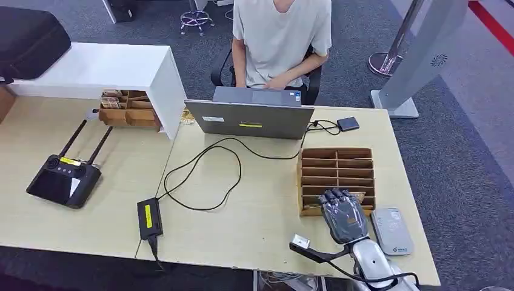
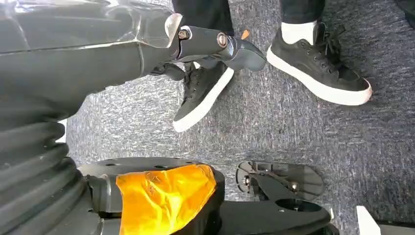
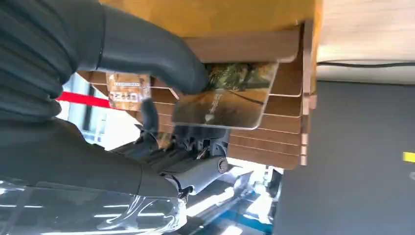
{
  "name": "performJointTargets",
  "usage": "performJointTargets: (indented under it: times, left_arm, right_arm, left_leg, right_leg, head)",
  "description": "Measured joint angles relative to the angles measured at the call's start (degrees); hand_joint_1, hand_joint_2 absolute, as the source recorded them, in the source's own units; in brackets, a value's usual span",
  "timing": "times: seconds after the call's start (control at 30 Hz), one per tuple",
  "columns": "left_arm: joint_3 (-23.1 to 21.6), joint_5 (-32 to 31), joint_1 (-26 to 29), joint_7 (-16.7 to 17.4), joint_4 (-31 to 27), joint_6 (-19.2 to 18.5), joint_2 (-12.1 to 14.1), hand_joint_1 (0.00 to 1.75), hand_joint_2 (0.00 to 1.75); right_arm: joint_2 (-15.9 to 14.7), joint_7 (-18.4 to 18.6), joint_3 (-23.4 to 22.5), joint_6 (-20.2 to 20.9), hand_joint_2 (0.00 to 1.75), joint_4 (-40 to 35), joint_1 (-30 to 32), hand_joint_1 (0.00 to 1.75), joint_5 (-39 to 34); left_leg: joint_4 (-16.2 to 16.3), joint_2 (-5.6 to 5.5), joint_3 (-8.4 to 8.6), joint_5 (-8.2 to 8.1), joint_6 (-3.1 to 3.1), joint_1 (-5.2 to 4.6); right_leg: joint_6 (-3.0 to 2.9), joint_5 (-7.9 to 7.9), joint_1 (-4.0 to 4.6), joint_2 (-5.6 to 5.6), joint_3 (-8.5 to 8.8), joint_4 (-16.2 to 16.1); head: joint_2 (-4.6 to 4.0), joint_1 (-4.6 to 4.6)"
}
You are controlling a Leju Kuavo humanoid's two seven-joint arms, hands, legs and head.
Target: Pass the card to the sensor for recognition and then transmit it.
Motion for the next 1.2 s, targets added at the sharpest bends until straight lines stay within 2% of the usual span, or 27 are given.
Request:
performJointTargets:
  times: [0.5,1.2]
  left_arm:
    - [0.00,0.59,0.00,-0.02,0.00,0.00,0.02,0.00,1.75]
    - [0.00,0.70,-0.01,-1.79,0.02,0.00,0.02,0.00,1.75]
  right_arm:
    - [0.00,-0.09,-0.90,0.02,1.75,-0.24,0.48,1.75,0.63]
    - [-0.09,0.09,-1.35,0.09,1.75,-1.22,1.43,1.75,0.77]
  left_leg:
    - [0.00,0.01,0.00,0.00,0.00,0.00]
    - [0.00,0.01,-0.01,0.00,0.00,0.00]
  right_leg:
    - [0.00,0.00,0.00,0.03,0.00,0.00]
    - [0.00,0.00,0.00,0.02,-0.01,0.00]
  head:
    - [0.00,0.00]
    - [0.00,0.00]
